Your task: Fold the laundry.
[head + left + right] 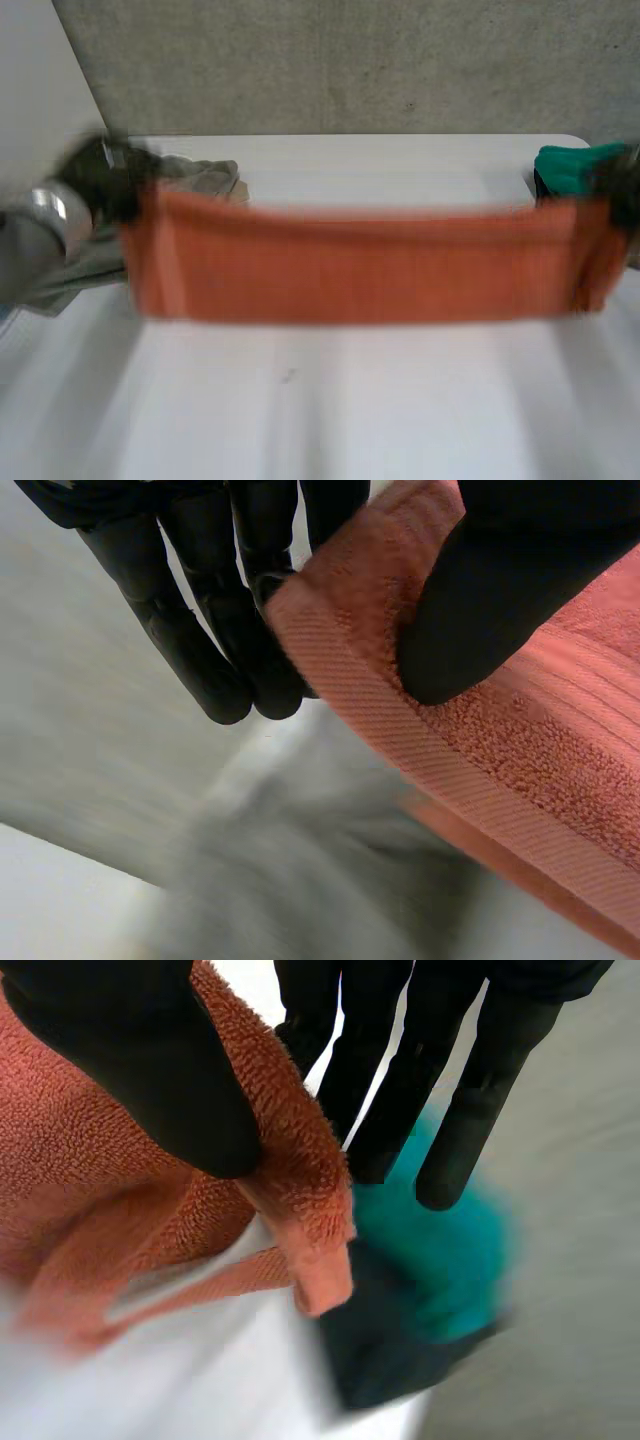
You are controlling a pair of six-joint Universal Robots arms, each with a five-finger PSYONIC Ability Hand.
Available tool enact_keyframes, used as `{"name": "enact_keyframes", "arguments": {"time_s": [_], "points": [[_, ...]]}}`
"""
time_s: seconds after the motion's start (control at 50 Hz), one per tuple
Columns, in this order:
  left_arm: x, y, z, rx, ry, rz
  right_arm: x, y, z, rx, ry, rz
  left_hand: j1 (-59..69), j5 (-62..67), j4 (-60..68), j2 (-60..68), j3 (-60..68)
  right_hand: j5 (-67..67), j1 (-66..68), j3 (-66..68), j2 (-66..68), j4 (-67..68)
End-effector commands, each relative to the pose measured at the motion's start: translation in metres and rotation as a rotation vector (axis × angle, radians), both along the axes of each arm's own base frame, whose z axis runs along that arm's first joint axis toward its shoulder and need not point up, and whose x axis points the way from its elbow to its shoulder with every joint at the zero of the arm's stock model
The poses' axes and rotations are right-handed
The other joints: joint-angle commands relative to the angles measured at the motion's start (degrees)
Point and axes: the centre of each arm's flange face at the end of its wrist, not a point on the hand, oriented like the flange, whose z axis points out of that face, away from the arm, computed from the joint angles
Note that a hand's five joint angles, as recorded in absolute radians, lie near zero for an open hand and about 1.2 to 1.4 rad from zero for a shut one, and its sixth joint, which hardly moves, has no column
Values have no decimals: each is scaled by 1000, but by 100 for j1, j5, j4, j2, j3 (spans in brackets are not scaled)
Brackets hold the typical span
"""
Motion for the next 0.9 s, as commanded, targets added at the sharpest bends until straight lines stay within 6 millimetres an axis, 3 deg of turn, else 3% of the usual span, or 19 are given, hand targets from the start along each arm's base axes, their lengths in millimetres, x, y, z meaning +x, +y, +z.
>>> {"name": "enact_keyframes", "arguments": {"time_s": [0.02,0.08,0.14,0.24,0.36,0.52,0.54,0.62,0.7,0.78,0.82,0.9], "points": [[0,-34,153,-713,442,7,1,-20,129,-676,-441,-17,1412,1341,1137,1148,1227,1387,1721,1195,1280,1136],[6,-34,169,-766,521,5,0,-17,143,-769,-481,3,1412,1341,1137,1148,1227,1387,1721,1195,1280,1136],[6,-43,160,-684,510,19,5,-18,136,-746,-470,13,1412,1341,1137,1148,1227,1387,1721,1195,1280,1136],[5,-55,123,-501,474,70,22,-19,111,-612,-409,40,1412,1341,1137,1148,1227,1387,1721,1195,1280,1136],[11,-60,87,-402,453,103,31,-21,81,-488,-351,56,1412,1341,1137,1148,1227,1387,1721,1195,1280,1136],[2,-49,-4,-158,376,62,44,-18,-3,-185,-284,66,1412,1341,1137,1148,1227,1387,1721,1195,1280,1136],[2,-43,-27,-100,346,60,44,-15,-22,-114,-253,62,1412,1341,1137,1148,1227,1387,1721,1195,1280,1136],[6,-26,-70,8,242,62,38,1,-66,65,-157,52,1412,1341,1137,1148,1227,1387,1721,1195,1280,1136],[21,-2,-99,115,138,88,23,22,-93,233,-61,37,1412,1341,1137,1148,1227,1387,1721,1195,1280,1136],[36,39,-111,276,20,94,1,55,-97,425,56,9,1412,1341,1137,1148,1227,1387,1721,1195,1280,1136],[40,71,-111,390,-79,54,-17,81,-90,567,167,6,1412,1341,1137,1148,1227,1387,1721,1195,1280,1136],[55,113,-106,581,-230,0,-45,109,-77,731,319,59,1412,1341,1137,1148,1227,1387,1721,1195,1280,1136]]}}
